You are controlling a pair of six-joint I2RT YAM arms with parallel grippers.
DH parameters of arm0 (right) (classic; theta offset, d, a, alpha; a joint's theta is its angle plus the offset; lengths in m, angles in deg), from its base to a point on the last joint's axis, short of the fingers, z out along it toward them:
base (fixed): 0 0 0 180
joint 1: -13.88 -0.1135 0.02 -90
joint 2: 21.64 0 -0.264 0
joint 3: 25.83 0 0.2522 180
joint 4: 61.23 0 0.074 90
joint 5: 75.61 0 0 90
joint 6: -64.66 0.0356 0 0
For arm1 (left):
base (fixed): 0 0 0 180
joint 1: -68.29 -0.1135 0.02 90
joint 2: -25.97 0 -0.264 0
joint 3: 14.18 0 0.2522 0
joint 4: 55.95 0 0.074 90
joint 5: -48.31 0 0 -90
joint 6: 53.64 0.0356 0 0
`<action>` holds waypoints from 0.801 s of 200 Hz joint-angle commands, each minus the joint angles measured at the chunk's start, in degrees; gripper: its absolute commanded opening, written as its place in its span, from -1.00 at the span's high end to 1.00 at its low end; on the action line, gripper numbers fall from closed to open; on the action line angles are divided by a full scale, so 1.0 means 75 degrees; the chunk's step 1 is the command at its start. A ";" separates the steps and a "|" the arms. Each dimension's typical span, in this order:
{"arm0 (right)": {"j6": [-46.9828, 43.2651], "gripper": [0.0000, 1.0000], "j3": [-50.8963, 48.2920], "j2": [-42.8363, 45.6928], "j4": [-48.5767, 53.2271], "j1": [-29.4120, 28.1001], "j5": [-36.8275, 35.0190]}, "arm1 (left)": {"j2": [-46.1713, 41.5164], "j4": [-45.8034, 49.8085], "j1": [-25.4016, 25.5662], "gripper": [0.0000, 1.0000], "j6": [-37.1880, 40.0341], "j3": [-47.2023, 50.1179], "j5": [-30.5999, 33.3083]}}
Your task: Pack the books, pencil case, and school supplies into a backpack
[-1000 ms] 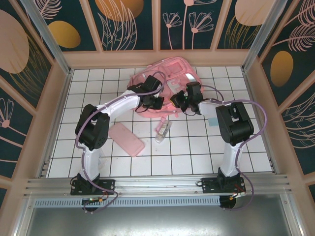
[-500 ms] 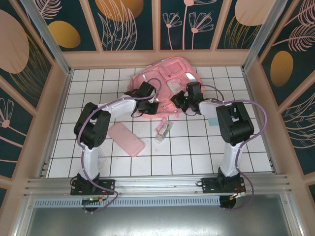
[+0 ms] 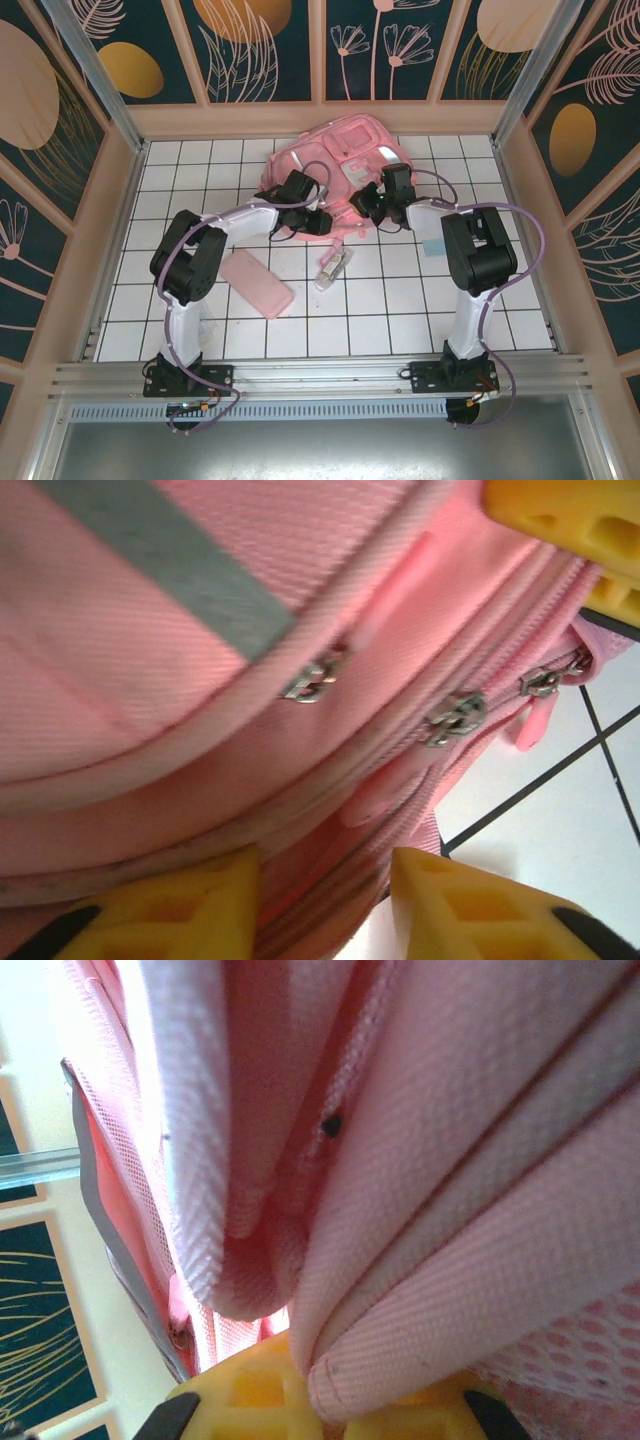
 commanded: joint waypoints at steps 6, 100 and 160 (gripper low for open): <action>0.0174 1.00 0.0217 0.0364 -0.0449 -0.0038 0.0290 | -0.0337 -0.0419 0.0215 0.02 0.0277 -0.0043 0.1313; 0.0303 1.00 0.0353 0.0509 -0.0469 -0.0119 0.0494 | 0.0482 0.0468 0.0530 -0.10 0.0845 -0.1435 0.3353; 0.0388 1.00 0.0372 0.0548 -0.0509 -0.0202 0.0833 | 0.1299 0.0908 0.0607 0.06 0.0836 -0.2315 0.4840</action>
